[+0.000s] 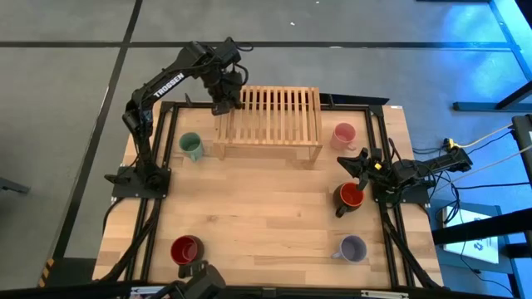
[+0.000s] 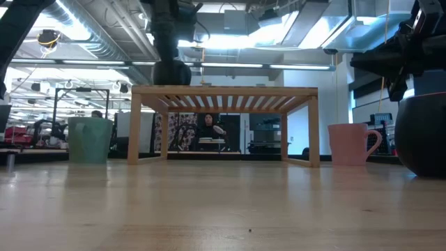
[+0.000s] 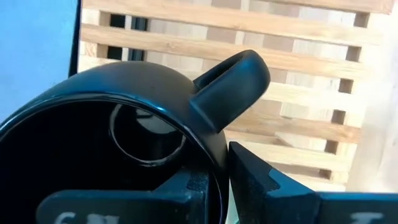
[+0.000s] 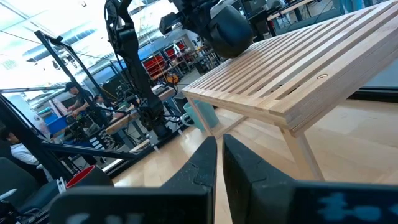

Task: Place coffee mugs
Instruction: Put the black mug on the shelf

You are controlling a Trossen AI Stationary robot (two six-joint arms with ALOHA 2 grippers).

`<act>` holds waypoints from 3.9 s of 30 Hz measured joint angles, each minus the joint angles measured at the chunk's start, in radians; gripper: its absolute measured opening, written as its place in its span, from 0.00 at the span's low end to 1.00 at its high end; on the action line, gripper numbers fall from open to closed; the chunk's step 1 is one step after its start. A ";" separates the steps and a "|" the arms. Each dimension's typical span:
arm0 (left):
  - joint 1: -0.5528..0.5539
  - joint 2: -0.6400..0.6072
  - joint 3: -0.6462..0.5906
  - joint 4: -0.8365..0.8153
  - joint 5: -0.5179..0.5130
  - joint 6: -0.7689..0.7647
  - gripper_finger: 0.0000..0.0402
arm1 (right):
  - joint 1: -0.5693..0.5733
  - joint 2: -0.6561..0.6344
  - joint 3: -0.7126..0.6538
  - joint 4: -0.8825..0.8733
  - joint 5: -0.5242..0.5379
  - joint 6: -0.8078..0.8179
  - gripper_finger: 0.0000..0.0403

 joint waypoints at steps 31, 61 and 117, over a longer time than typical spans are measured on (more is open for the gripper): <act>-0.012 -0.015 0.028 0.039 -0.117 -0.023 0.30 | 0.000 0.000 0.000 0.000 0.000 0.000 0.04; -0.065 -0.017 0.197 0.094 -0.414 -0.793 0.30 | 0.000 0.000 0.000 0.000 -0.001 0.001 0.04; 0.141 0.066 0.105 0.109 -0.122 -0.443 0.09 | 0.000 0.000 0.000 0.000 -0.024 0.001 0.04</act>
